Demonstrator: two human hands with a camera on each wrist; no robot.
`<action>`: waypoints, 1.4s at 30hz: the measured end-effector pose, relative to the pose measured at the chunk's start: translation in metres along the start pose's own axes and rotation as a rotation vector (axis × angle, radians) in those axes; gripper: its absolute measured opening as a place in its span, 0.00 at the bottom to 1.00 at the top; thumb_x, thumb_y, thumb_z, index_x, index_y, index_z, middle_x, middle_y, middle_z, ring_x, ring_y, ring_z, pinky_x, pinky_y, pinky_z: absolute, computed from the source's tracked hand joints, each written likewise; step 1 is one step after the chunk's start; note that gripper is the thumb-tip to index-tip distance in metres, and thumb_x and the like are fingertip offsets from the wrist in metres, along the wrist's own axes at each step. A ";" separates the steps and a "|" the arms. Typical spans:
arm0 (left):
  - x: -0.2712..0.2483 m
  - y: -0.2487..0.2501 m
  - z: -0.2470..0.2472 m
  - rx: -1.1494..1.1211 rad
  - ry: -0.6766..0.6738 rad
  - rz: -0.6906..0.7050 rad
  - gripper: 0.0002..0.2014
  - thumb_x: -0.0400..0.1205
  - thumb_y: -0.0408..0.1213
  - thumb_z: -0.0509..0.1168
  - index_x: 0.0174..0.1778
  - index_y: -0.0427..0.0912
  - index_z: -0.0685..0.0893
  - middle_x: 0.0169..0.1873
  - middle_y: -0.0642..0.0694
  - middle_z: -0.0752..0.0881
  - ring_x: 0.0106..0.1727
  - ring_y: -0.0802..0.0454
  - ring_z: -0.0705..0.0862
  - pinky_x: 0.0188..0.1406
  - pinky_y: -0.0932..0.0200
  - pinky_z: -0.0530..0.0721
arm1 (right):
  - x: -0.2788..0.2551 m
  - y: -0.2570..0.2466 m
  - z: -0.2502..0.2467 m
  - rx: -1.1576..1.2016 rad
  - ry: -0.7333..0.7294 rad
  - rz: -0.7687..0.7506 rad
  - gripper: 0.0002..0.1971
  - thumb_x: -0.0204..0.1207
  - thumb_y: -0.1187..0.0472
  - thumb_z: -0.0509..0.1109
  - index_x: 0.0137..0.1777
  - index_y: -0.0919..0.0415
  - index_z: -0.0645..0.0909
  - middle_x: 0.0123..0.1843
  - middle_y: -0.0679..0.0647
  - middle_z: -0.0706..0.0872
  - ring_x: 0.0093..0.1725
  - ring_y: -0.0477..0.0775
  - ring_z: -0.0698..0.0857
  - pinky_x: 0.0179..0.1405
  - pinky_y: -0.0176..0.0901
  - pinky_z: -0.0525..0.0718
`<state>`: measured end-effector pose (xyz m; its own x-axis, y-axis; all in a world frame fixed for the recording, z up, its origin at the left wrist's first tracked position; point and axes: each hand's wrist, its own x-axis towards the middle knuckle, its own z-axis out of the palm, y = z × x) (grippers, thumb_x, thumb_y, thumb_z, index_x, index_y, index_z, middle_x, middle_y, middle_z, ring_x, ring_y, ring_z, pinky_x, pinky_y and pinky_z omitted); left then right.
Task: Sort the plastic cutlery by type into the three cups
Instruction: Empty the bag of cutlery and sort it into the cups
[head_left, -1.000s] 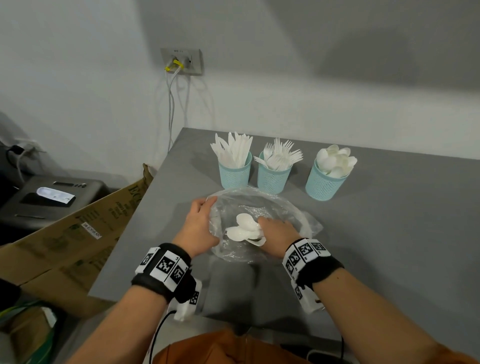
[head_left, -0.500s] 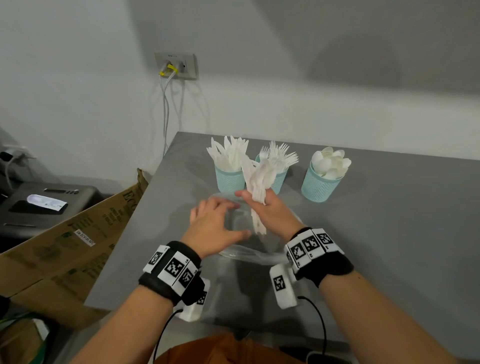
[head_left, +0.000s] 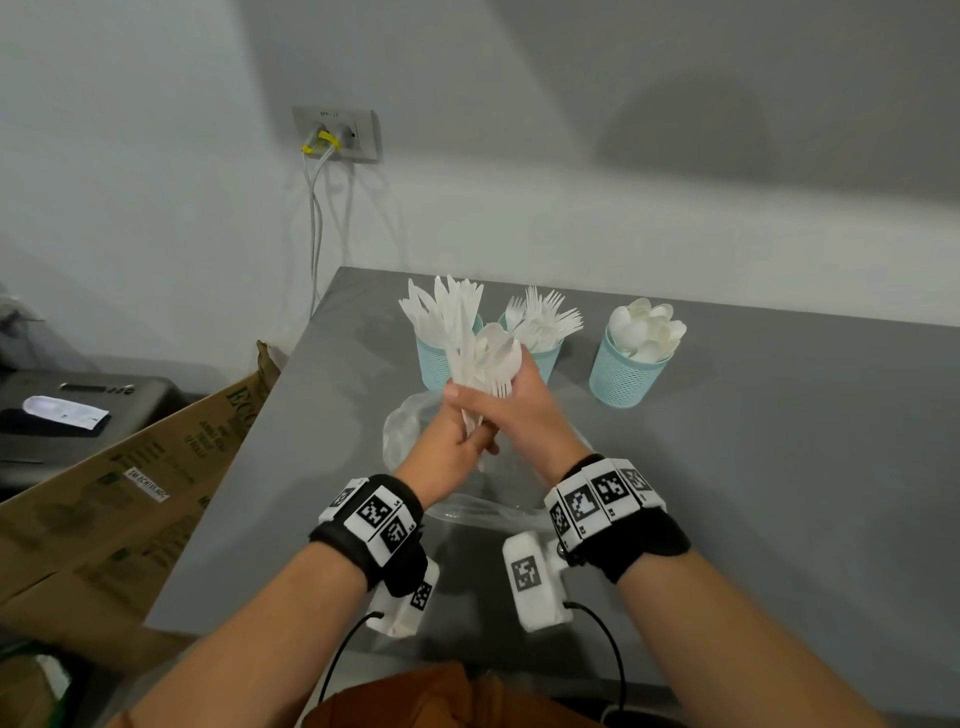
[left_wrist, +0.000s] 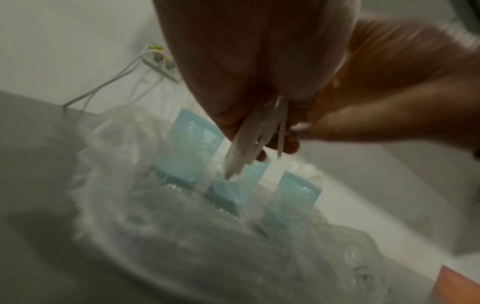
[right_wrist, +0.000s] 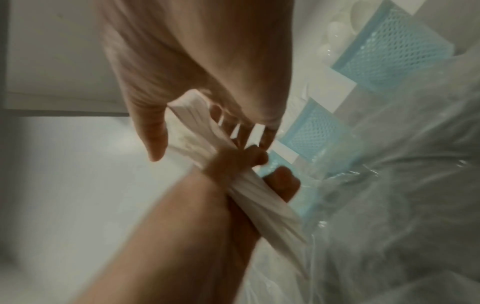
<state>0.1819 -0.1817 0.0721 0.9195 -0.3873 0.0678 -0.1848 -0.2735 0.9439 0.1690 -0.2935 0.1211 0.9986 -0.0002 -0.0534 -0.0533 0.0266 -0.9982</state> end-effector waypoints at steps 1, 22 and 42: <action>0.000 -0.004 -0.001 0.001 0.003 -0.019 0.24 0.85 0.31 0.60 0.77 0.40 0.62 0.51 0.50 0.83 0.47 0.56 0.85 0.50 0.57 0.85 | 0.002 -0.001 -0.001 -0.005 0.020 -0.043 0.30 0.67 0.58 0.80 0.66 0.43 0.71 0.61 0.48 0.82 0.52 0.47 0.84 0.42 0.40 0.84; 0.014 -0.017 -0.009 -0.108 0.084 -0.034 0.13 0.84 0.31 0.63 0.63 0.46 0.75 0.38 0.58 0.81 0.33 0.69 0.80 0.34 0.71 0.80 | 0.012 -0.025 -0.015 -0.242 -0.001 0.030 0.17 0.80 0.48 0.65 0.63 0.55 0.84 0.62 0.47 0.87 0.64 0.45 0.82 0.69 0.41 0.75; 0.020 0.019 -0.033 -0.295 -0.026 -0.178 0.03 0.80 0.35 0.70 0.48 0.43 0.85 0.18 0.48 0.78 0.14 0.56 0.75 0.35 0.51 0.80 | 0.051 -0.066 -0.033 -0.464 -0.144 0.046 0.05 0.75 0.60 0.72 0.42 0.60 0.88 0.40 0.61 0.89 0.32 0.49 0.83 0.39 0.39 0.85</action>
<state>0.2087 -0.1657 0.1017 0.9183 -0.3800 -0.1109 0.0895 -0.0736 0.9933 0.2233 -0.3279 0.1837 0.9834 0.1300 -0.1264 -0.0598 -0.4254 -0.9030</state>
